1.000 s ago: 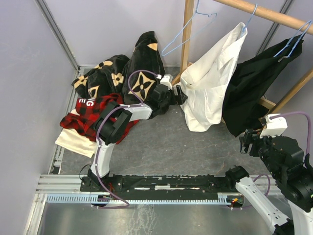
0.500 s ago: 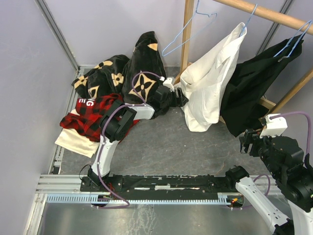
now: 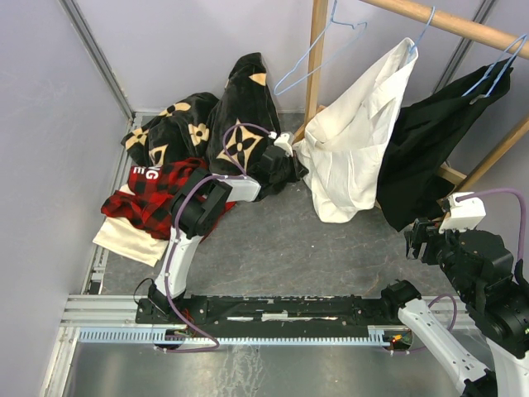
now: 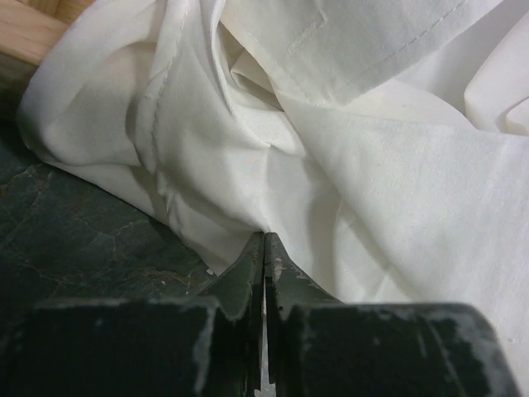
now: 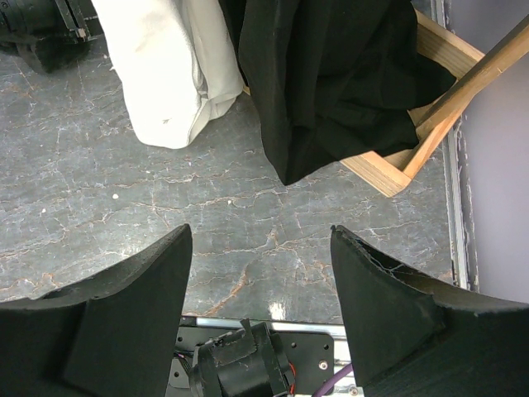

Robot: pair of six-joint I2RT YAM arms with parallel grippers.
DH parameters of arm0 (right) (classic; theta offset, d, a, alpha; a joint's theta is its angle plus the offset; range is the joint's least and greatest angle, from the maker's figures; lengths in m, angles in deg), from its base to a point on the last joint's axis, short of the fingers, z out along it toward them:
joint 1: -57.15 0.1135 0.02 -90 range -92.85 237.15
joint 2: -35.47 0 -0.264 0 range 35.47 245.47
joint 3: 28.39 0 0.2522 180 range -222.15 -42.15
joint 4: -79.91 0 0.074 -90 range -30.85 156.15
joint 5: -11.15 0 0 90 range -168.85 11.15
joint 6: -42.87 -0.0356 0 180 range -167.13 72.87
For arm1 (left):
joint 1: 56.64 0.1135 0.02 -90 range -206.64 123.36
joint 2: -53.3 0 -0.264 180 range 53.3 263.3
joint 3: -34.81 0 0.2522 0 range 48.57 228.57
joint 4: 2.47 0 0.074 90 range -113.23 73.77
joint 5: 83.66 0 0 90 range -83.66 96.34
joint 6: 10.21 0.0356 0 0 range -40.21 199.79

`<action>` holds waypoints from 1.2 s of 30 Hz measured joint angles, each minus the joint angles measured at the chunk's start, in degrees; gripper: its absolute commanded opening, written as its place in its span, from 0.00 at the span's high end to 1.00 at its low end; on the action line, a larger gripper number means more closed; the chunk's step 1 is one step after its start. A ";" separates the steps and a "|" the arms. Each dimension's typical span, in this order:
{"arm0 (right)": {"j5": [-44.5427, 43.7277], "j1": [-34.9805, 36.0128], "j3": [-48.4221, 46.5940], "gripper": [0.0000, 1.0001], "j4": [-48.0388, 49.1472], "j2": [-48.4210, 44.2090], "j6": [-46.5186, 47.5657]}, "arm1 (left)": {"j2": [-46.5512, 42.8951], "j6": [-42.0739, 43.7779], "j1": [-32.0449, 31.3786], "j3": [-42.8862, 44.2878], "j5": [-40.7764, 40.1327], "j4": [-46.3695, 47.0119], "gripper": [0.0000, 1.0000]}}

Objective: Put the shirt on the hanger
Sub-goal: Adjust the shirt at the center of the board.

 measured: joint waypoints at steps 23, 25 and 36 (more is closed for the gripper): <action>0.04 0.00 0.00 0.25 0.00 0.00 0.00 | 1.75 1.18 -1.73 24.11 2.60 -8.20 0.97; 0.04 0.00 0.00 0.25 0.00 0.00 0.00 | 3.69 1.46 -2.05 27.47 3.08 -8.81 0.97; 0.00 0.00 0.00 0.25 0.00 0.00 0.00 | 15.21 1.64 -4.94 40.72 7.65 -16.00 0.78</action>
